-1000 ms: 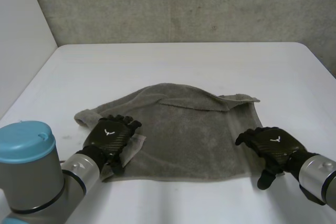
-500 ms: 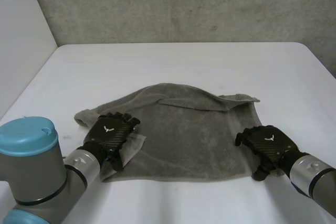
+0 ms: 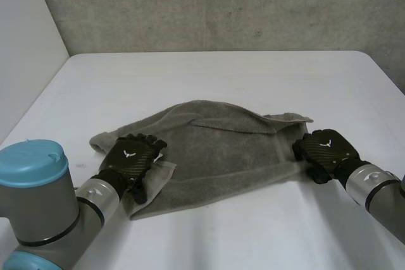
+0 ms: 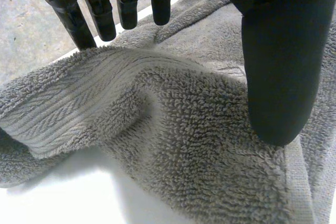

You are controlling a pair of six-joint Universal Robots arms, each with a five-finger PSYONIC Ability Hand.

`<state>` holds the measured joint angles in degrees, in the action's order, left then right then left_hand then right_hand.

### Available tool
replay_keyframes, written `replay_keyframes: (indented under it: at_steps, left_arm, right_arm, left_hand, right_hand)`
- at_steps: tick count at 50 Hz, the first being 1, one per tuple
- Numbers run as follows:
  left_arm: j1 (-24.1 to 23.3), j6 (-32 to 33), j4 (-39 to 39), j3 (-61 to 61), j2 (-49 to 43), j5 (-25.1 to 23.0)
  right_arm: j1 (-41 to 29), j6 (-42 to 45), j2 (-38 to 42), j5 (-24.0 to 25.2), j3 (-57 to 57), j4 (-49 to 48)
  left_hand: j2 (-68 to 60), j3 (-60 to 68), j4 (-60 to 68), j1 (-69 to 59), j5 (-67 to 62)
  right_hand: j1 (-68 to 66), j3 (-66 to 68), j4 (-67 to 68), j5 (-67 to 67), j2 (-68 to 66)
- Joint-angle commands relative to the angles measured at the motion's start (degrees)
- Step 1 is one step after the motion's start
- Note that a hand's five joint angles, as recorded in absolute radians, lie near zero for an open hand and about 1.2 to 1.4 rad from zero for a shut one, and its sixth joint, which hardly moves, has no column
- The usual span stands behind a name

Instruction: Fold the towel.

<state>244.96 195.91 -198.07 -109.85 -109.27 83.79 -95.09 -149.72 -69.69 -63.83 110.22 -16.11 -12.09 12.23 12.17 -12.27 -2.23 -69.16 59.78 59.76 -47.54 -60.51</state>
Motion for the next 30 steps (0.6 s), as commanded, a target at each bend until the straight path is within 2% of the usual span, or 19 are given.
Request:
replay_keyframes:
  at_steps: [1,4,5,7,8,10,15,21,30]
  left_arm:
    - [0.2,0.0,-3.6,1.4,-2.5,2.9]
    - [1.2,0.1,-4.6,2.9,-3.5,7.2]
    - [1.2,0.1,-4.6,2.9,-3.5,7.3]
    - [3.8,0.2,-4.8,3.9,-3.7,12.1]
    - [3.9,0.2,-4.8,3.9,-3.7,12.1]
    - [7.4,0.4,-4.4,4.6,-3.6,15.6]
    - [10.7,0.7,-4.3,3.9,-3.4,16.8]
    - [11.7,3.2,-3.0,1.1,-1.9,16.3]
    - [8.2,4.0,-2.6,-2.6,3.2,16.1]
  right_arm:
    - [-0.4,0.0,-0.2,-0.2,0.3,0.1]
    - [-0.4,0.0,-0.3,-0.2,0.5,0.4]
    - [-0.4,0.0,-0.3,-0.2,0.6,0.5]
    - [-0.4,0.4,-0.4,-0.2,0.7,0.5]
    - [-0.4,0.4,-0.4,-0.2,0.7,0.6]
    - [-0.4,0.4,-0.4,-0.4,0.7,0.7]
    - [-0.3,0.5,-0.4,-0.4,0.6,0.8]
    - [-0.7,0.6,-0.6,-0.4,0.7,1.0]
    - [-1.0,0.7,-0.6,-0.6,0.7,1.1]
  left_hand:
    - [-2.3,2.2,2.3,-2.1,-2.2]
    - [-2.3,2.2,2.3,-2.2,-2.2]
    - [-2.3,2.2,2.3,-2.2,-2.2]
    - [-2.3,2.2,2.3,-2.2,-2.2]
    - [-2.3,2.2,2.3,-2.2,-2.2]
    - [-2.3,2.2,2.3,-2.2,-2.2]
    - [-2.2,2.0,2.1,-2.0,-2.0]
    - [-2.0,1.9,1.9,-1.8,-1.8]
    - [-1.3,1.2,1.2,-1.1,-1.2]
  right_hand:
    - [-10.8,20.2,20.2,-22.5,-19.5]
    - [-10.8,20.2,20.2,-22.5,-19.5]
    - [-10.8,20.2,20.2,-22.5,-19.5]
    - [-10.8,20.2,20.2,-22.5,-19.5]
    - [-10.8,20.2,20.2,-22.5,-19.5]
    - [-10.8,20.2,20.2,-22.5,-19.5]
    - [-10.8,20.2,20.2,-22.5,-19.5]
    - [-10.8,20.2,20.2,-22.5,-19.5]
    - [-10.8,20.2,20.2,-22.5,-19.5]
